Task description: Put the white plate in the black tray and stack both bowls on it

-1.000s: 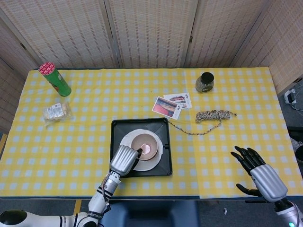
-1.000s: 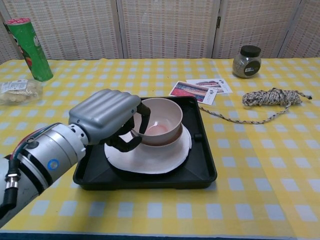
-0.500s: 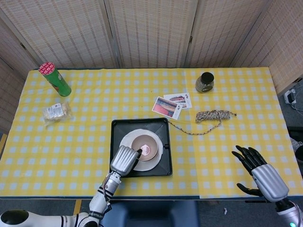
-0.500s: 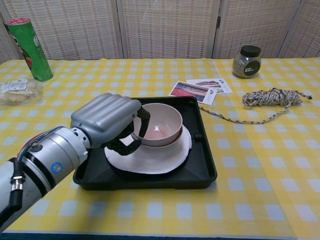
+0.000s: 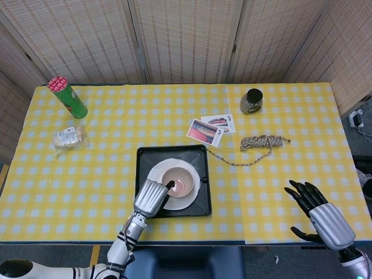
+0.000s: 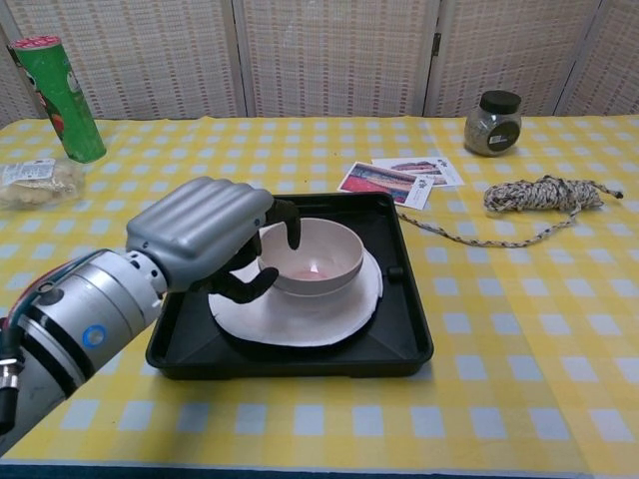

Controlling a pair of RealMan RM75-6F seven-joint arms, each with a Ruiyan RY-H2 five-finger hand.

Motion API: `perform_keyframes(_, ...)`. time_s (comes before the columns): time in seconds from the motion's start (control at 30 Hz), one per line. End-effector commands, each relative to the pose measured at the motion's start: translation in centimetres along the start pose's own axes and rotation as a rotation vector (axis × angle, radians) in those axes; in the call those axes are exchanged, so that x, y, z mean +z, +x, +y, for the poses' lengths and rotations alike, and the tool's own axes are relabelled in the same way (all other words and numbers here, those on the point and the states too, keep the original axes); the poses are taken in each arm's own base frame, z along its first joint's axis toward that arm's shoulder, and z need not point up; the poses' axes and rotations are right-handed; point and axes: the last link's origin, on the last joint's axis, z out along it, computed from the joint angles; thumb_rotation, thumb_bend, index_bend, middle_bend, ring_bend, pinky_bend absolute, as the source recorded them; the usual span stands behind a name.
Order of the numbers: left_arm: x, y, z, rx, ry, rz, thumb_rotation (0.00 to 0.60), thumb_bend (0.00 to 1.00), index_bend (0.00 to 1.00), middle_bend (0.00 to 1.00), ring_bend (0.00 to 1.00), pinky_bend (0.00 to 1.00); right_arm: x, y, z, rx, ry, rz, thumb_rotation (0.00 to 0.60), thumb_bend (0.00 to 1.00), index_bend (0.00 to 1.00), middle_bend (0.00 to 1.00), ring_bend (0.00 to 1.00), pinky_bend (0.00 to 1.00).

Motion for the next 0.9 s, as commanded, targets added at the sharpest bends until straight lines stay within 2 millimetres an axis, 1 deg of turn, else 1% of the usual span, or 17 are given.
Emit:
perform_keyframes(0.03,-0.9,1.5,-1.1,-0.005,0.02,0.022,0.6,0.46,0.33,1.0,1.0,1.0,0.0,-0.2,0.0,-0.005,0.002,-0.009,0.6,0.25,0.0,0.0,0.0,0.0)
perform_keyframes(0.2,-3.0,4.8,-4.4,-0.016,0.077,0.091,0.6,0.45,0.32,1.0,0.98,1.0,0.2,-0.5,-0.2,-0.015,0.003,-0.019,0.6,0.25,0.0,0.0,0.0,0.0)
perform_keyframes(0.27,-4.3,6.1,-6.1,-0.007,0.105,0.111,0.6,0.45,0.31,1.0,0.92,1.0,0.4,-0.6,-0.4,-0.018,0.006,-0.02,0.6,0.25,0.0,0.0,0.0,0.0)
perform_keyframes(0.3,-5.0,6.6,-6.8,-0.003,0.118,0.112,0.6,0.44,0.31,0.97,0.88,1.0,0.4,-0.7,-0.4,-0.019,0.008,-0.019,0.6,0.25,0.0,0.0,0.0,0.0)
perform_keyframes(0.33,-5.7,7.1,-7.6,-0.004,0.133,0.112,0.6,0.44,0.3,0.92,0.82,0.99,0.4,-0.7,-0.5,-0.02,0.01,-0.017,0.6,0.25,0.0,0.0,0.0,0.0)
perform_keyframes(0.37,-6.8,7.6,-8.6,-0.012,0.155,0.113,0.6,0.44,0.29,0.81,0.73,0.95,0.5,-0.7,-0.6,-0.02,0.013,-0.015,0.6,0.25,0.0,0.0,0.0,0.0)
perform_keyframes(0.4,-7.6,7.9,-9.3,-0.026,0.171,0.115,0.6,0.43,0.28,0.75,0.67,0.92,0.5,-0.7,-0.7,-0.018,0.013,-0.014,0.6,0.25,0.0,0.0,0.0,0.0)
perform_keyframes(0.43,-8.6,8.0,-10.1,-0.04,0.187,0.116,0.6,0.43,0.27,0.63,0.55,0.82,0.5,-0.8,-0.7,-0.016,0.011,-0.014,0.6,0.25,0.0,0.0,0.0,0.0)
perform_keyframes(0.47,-9.9,8.2,-11.1,-0.049,0.201,0.122,0.6,0.43,0.25,0.5,0.41,0.64,0.6,-0.8,-0.7,-0.014,0.006,-0.009,0.6,0.25,0.0,0.0,0.0,0.0)
perform_keyframes(0.53,-12.1,8.3,-12.9,-0.037,0.216,0.151,0.6,0.42,0.21,0.32,0.22,0.29,0.7,-0.8,-0.6,-0.023,-0.005,0.006,0.6,0.25,0.0,0.0,0.0,0.0)
perform_keyframes(0.57,-13.6,8.3,-14.0,-0.019,0.222,0.183,0.6,0.41,0.2,0.27,0.16,0.16,0.8,-0.8,-0.6,-0.028,-0.013,0.018,0.6,0.25,0.0,0.0,0.0,0.0)
perform_keyframes(0.6,-14.8,8.3,-14.8,-0.003,0.219,0.211,0.6,0.4,0.19,0.25,0.13,0.08,0.8,-0.9,-0.7,-0.033,-0.018,0.026,0.6,0.25,0.0,0.0,0.0,0.0)
perform_keyframes(0.67,-17.9,7.9,-16.6,0.02,0.231,0.25,0.6,0.38,0.19,0.21,0.07,0.0,1.0,-1.0,-0.8,-0.05,-0.026,0.04,0.6,0.25,0.0,0.0,0.0,0.0)
perform_keyframes(0.7,-19.2,7.8,-17.2,0.023,0.235,0.261,0.6,0.37,0.18,0.19,0.05,0.0,1.0,-1.1,-0.8,-0.062,-0.031,0.047,0.6,0.25,0.0,0.0,0.0,0.0)
perform_keyframes(0.77,-22.1,7.1,-18.8,0.032,0.286,0.271,0.6,0.34,0.14,0.11,0.01,0.0,1.2,-1.2,-0.8,-0.093,-0.046,0.058,0.6,0.25,0.0,0.0,0.0,0.0)
perform_keyframes(0.83,-24.2,6.6,-19.9,0.041,0.344,0.262,0.6,0.29,0.09,0.02,0.0,0.0,1.4,-1.4,-0.8,-0.114,-0.057,0.059,0.6,0.25,0.0,0.0,0.0,0.0)
perform_keyframes(0.9,-25.8,6.4,-20.8,0.021,0.396,0.248,0.6,0.26,0.07,0.0,0.0,0.0,1.5,-1.7,-0.8,-0.124,-0.06,0.051,0.6,0.25,0.0,0.0,0.0,0.0)
